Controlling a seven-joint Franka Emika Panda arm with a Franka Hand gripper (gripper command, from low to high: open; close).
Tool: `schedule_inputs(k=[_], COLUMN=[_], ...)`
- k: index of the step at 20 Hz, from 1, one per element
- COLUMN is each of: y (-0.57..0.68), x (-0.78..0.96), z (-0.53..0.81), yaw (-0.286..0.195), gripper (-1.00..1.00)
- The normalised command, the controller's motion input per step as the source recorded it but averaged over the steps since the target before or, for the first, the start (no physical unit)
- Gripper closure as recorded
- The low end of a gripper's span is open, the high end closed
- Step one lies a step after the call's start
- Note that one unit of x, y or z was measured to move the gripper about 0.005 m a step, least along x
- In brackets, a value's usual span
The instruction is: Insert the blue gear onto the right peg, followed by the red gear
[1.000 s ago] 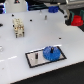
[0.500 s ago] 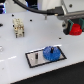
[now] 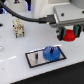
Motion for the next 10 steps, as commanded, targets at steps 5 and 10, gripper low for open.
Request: schedule_inputs(k=[5,10], y=[-0.27,-0.24], x=[0.30,0.21], z=[0.02,-0.04], yaw=[0.000,0.000], gripper=[1.00,1.00])
